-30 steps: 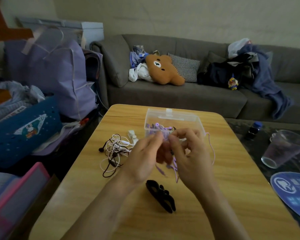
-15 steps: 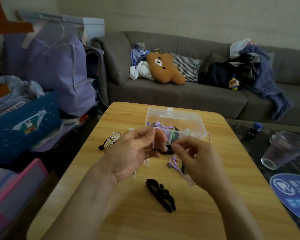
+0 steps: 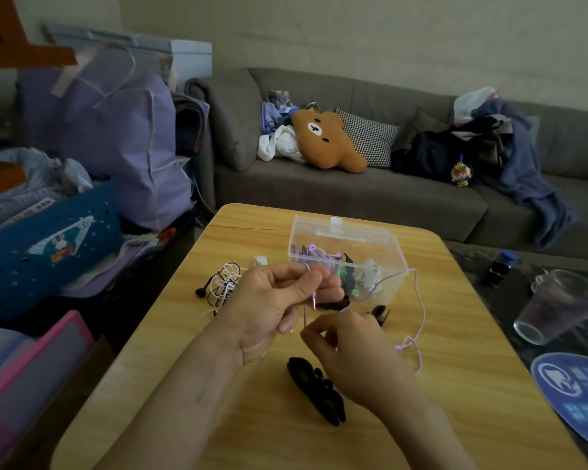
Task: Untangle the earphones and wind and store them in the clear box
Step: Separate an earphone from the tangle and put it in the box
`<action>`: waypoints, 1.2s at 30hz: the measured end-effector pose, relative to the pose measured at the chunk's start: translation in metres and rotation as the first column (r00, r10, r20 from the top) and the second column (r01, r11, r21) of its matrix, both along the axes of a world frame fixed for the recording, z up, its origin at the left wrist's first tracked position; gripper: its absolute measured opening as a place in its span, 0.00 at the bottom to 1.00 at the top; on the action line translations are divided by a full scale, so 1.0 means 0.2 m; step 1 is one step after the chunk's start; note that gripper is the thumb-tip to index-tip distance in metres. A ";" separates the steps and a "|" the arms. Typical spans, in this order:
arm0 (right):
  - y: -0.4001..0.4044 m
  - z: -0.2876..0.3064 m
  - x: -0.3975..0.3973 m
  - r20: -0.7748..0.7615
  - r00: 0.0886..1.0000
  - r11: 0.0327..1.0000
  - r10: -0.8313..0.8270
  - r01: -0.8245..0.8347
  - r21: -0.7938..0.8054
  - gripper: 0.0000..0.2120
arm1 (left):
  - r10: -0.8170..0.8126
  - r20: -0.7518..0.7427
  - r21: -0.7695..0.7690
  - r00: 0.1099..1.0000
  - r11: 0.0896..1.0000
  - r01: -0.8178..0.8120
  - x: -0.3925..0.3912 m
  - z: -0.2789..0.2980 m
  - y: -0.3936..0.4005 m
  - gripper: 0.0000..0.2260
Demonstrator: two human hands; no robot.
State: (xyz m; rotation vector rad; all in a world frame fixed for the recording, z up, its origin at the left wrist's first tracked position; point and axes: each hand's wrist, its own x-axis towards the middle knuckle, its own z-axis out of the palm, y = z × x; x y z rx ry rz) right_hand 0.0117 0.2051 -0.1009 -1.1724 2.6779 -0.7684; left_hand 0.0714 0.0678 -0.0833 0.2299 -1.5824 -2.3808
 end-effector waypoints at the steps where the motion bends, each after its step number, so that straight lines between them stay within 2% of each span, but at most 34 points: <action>1: 0.01 0.01 0.00 0.015 1.000 1.000 -0.003 0.002 0.026 0.13 | 0.034 -0.010 -0.023 0.999 0.999 -0.034 0.00 0.00 0.00 0.07; 3: 0.02 0.03 0.01 0.033 0.999 0.999 0.030 -0.031 0.044 0.13 | 0.105 -0.006 -0.192 0.994 0.976 -0.104 -0.01 -0.01 -0.02 0.05; 5: 0.04 0.07 0.02 0.083 0.993 0.996 0.080 -0.083 0.034 0.12 | 0.134 0.015 -0.434 0.991 0.894 -0.115 -0.02 -0.03 -0.03 0.05; 7: 0.06 0.11 0.00 0.212 0.970 0.993 0.117 -0.109 -0.048 0.12 | 0.118 0.050 -0.608 0.992 0.792 -0.064 -0.01 -0.04 -0.04 0.06; 9: 0.10 0.14 -0.03 0.325 0.940 0.984 0.107 -0.052 -0.173 0.10 | 0.098 0.108 -0.736 0.989 0.677 0.013 -0.01 -0.04 -0.04 0.07; 11: 0.14 0.17 -0.06 0.395 0.917 0.954 0.051 0.072 -0.291 0.08 | 0.055 0.187 -0.821 0.981 0.557 0.125 0.00 -0.04 -0.05 0.10; 12: 0.16 0.18 -0.08 0.436 0.900 0.933 0.032 0.129 -0.335 0.08 | 0.004 0.235 -0.818 0.972 0.540 0.196 0.01 -0.04 -0.05 0.11; 15: 0.19 0.18 -0.11 0.536 0.844 0.871 0.030 0.241 -0.428 0.10 | -0.182 0.311 -0.686 0.933 0.636 0.353 0.03 0.00 -0.02 0.12; 18: 0.17 0.16 -0.11 0.541 0.841 0.823 0.018 0.296 -0.486 0.08 | -0.321 0.330 -0.496 0.888 0.741 0.452 0.05 0.03 0.01 0.13; 22: 0.16 0.14 -0.12 0.524 0.852 0.805 -0.011 0.318 -0.501 0.09 | -0.335 0.248 -0.284 0.909 0.872 0.399 0.03 0.02 -0.04 0.11; 26: 0.14 0.13 -0.11 0.472 0.881 0.814 -0.022 0.290 -0.503 0.10 | -0.407 0.121 -0.048 0.906 0.909 0.414 0.03 0.00 -0.10 0.08; 29: 0.10 0.10 -0.08 0.413 0.911 0.850 -0.019 0.232 -0.474 0.09 | -0.332 0.000 0.093 0.943 0.939 0.331 0.02 0.00 -0.12 0.04; 33: 0.04 0.06 -0.03 0.300 0.954 0.899 -0.002 0.133 -0.416 0.07 | -0.121 -0.070 0.150 0.990 0.980 0.130 0.00 0.00 -0.12 0.09; 36: 0.01 0.05 0.02 0.230 0.972 0.928 0.041 0.049 -0.371 0.10 | -0.026 -0.083 0.154 0.996 0.987 0.039 0.00 -0.01 -0.11 0.12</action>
